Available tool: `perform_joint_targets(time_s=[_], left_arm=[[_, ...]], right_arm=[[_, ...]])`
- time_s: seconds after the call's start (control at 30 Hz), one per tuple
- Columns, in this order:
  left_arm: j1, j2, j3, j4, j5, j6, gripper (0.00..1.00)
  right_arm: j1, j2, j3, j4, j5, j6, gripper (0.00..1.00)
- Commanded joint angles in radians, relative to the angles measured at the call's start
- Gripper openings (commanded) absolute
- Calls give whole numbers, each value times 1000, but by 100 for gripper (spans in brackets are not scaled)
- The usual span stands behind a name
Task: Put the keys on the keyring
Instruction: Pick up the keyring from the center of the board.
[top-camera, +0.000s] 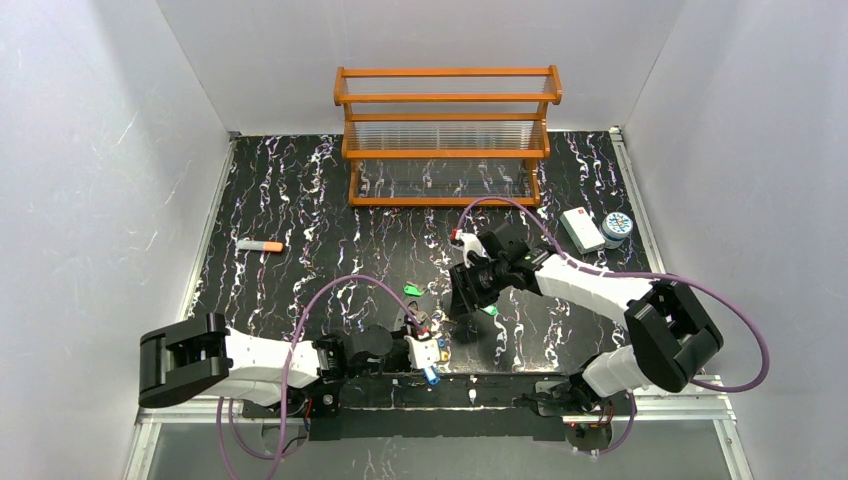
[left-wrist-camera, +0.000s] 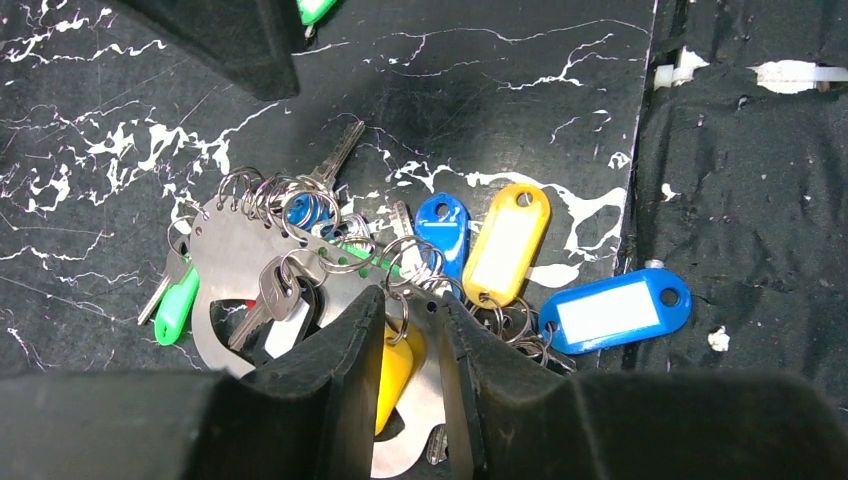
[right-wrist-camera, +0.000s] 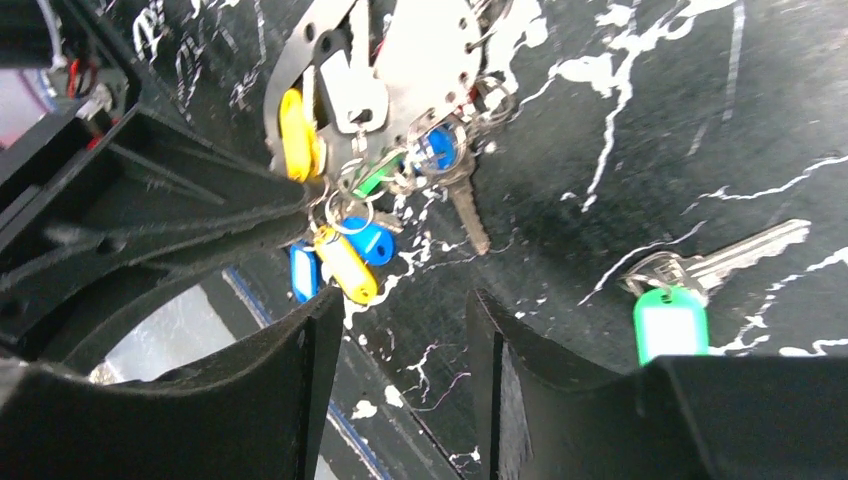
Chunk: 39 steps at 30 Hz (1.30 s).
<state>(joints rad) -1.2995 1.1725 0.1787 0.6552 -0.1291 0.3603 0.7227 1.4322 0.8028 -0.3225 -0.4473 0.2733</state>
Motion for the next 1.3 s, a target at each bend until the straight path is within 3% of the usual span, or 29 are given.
perform_joint_targets(time_s=[0.0,0.27,0.4,0.57,0.83,1.27], left_arm=[[0,-31,16,17,-23,2,24],[2,-101,-15,6,-41,24,22],[37,-87,0,-25,43,23,17],[91,-74,29,-48,162,12,20],[235,-71,90,-124,475,15,25],[298,83,213,-275,641,103,26]], right_arm=[[24,-65,-50,115,-113,7,55],[139,-38,-76,197,-74,12,48],[144,-32,-77,192,-50,16,47],[140,-64,-91,197,-27,27,49],[57,-105,-126,226,-91,59,52],[-70,-127,-169,251,-219,73,52]])
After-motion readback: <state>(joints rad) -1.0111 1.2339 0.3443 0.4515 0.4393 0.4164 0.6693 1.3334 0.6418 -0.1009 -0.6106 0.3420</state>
